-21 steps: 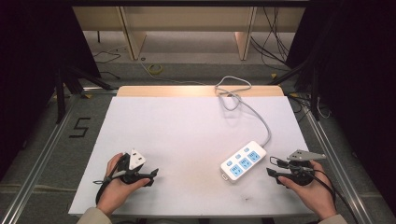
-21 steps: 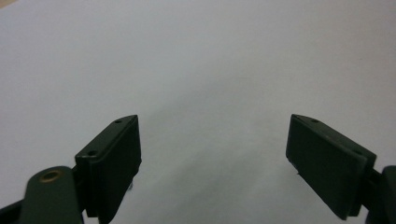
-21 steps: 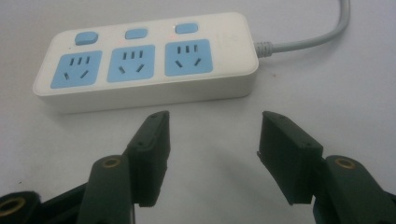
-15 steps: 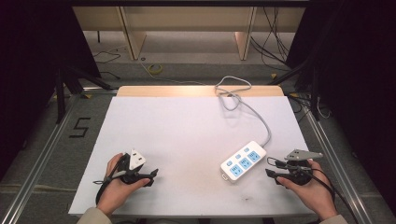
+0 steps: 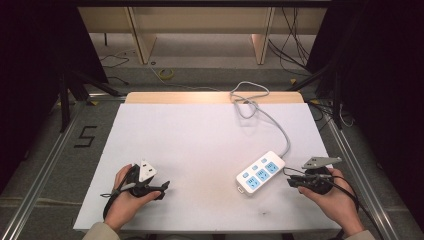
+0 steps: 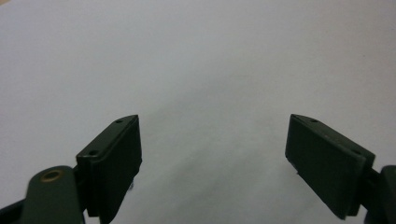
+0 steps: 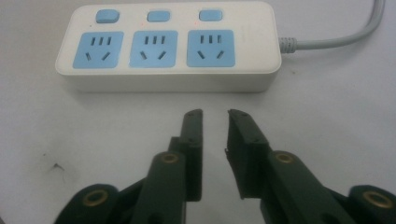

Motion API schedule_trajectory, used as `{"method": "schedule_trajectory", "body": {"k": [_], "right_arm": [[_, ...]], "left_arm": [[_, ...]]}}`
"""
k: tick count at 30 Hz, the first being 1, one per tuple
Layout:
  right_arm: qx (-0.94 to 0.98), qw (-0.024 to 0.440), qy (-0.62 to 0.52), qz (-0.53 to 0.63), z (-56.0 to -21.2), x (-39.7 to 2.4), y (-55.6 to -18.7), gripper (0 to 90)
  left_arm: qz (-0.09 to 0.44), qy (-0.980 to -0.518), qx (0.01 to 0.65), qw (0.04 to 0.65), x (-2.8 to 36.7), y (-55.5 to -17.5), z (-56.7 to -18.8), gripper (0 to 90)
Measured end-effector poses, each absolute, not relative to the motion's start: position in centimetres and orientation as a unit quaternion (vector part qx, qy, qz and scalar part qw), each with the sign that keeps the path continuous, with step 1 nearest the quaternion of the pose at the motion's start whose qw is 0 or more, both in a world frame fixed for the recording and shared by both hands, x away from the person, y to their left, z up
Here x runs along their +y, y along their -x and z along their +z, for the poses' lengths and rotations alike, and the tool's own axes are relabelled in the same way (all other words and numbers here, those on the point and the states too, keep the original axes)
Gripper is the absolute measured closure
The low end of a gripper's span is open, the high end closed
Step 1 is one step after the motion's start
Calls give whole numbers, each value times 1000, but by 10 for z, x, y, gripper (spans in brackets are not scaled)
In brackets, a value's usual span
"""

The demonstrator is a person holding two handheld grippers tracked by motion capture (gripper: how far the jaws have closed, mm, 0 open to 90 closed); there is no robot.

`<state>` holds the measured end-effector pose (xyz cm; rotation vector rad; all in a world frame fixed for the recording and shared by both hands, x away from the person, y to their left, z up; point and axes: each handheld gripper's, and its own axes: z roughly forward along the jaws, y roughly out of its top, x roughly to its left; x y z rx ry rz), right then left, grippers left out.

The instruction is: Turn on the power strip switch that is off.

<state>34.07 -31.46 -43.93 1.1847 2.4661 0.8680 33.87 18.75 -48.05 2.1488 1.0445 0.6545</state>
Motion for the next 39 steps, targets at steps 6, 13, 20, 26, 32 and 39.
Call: {"method": "schedule_trajectory", "body": {"k": [6, 13, 20, 26, 32, 39], "right_arm": [[864, 132, -395, 282, -432, -310, -343, 900], [875, 127, -382, 269, -425, -303, -349, 900], [880, 127, -373, 267, -422, -299, -353, 900], [888, 127, -360, 256, -420, -292, -355, 900], [894, 125, -350, 250, -416, -286, -359, 900], [897, 119, -349, 244, -411, -282, -364, 900]], "left_arm": [[250, -820, 399, 326, 187, -339, -481, 187], [253, -819, 398, 327, 187, -339, -480, 192], [252, -820, 397, 326, 187, -339, -480, 194], [254, -819, 397, 327, 187, -339, -480, 199], [255, -819, 396, 328, 186, -339, -480, 200], [254, -820, 396, 327, 186, -339, -480, 201]]}}
